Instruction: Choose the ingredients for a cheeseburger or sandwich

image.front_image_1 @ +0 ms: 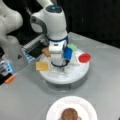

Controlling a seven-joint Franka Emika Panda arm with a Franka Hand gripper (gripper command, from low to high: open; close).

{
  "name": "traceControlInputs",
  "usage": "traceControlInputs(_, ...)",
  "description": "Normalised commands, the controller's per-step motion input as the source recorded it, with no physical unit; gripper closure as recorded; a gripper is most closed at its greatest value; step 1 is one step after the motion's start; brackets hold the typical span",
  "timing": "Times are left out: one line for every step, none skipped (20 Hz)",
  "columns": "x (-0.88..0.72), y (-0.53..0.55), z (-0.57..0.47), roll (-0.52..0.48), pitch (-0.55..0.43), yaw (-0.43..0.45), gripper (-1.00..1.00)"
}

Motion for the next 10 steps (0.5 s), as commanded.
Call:
traceControlInputs(-0.28, -0.12, -0.09, 0.100, -0.105, 0.217, -1.00)
traceControlInputs(-0.28, -0.13, -0.08, 0.097, -0.094, 0.227, -1.00)
traceControlInputs(-0.28, -0.13, -0.07, 0.096, -0.088, 0.221, -1.00)
traceControlInputs(-0.28, -0.14, -0.07, 0.097, -0.086, 0.202, -1.00)
traceControlInputs(-0.28, -0.14, -0.07, 0.086, -0.095, 0.194, -1.00)
traceControlInputs(-0.28, -0.15, -0.09, 0.088, -0.103, 0.186, -1.00)
traceControlInputs(-0.28, -0.16, -0.10, 0.090, -0.106, 0.169, -1.00)
traceControlInputs(-0.29, -0.16, -0.11, 0.088, -0.116, 0.173, -1.00)
traceControlInputs(-0.30, -0.15, -0.13, 0.090, -0.121, 0.171, -1.00)
traceControlInputs(-0.31, -0.15, -0.14, 0.091, -0.123, 0.159, -1.00)
